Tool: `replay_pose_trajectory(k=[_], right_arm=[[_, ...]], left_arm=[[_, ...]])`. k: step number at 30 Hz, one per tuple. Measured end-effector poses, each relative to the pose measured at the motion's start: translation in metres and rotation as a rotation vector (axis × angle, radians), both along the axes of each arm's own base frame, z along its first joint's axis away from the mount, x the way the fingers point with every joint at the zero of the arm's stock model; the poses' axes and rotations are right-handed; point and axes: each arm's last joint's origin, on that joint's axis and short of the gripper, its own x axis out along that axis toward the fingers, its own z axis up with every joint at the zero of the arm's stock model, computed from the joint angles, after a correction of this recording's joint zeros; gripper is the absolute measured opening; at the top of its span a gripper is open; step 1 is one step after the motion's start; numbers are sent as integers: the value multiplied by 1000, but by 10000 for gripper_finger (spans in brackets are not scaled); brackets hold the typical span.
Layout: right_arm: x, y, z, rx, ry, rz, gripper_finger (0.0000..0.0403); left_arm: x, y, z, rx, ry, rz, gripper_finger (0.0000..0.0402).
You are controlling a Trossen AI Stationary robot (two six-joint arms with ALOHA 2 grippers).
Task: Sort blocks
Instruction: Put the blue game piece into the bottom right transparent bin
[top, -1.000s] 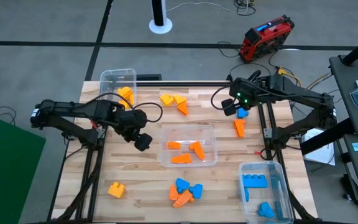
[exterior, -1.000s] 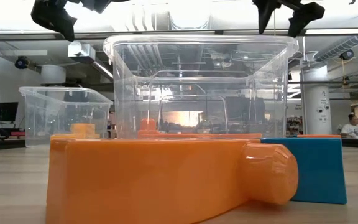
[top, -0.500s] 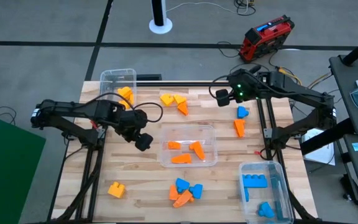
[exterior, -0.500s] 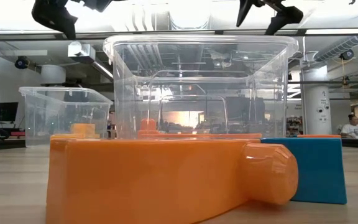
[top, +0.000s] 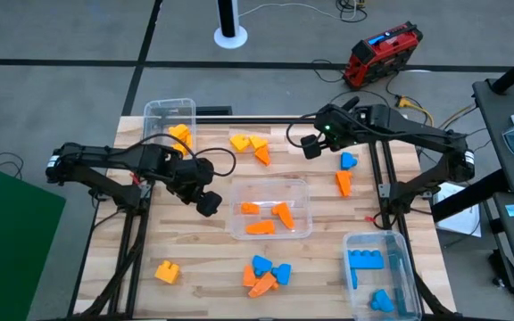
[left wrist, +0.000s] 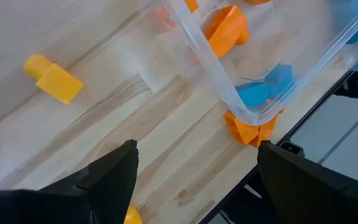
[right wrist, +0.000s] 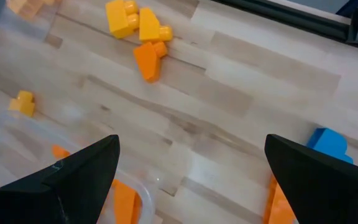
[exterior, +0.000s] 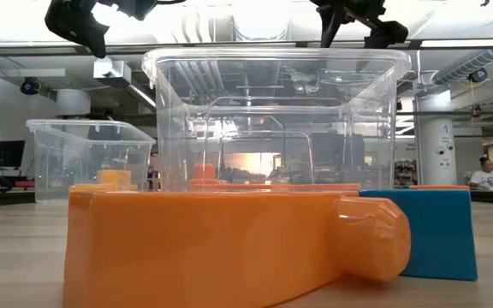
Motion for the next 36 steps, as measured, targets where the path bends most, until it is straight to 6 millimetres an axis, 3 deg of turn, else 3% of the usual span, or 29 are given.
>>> replay_pose_trajectory(k=[20, 26, 36], right_arm=[[-5, -3, 4, 9, -18, -3, 393], [-6, 2, 5, 39, -33, 8, 393], [-5, 7, 6, 39, -35, 26, 393]], left_arm=[[-1, -4, 0, -38, 16, 17, 303], [-9, -36, -1, -127, 81, -41, 303], [-45, -97, -6, -153, 282, -78, 303]])
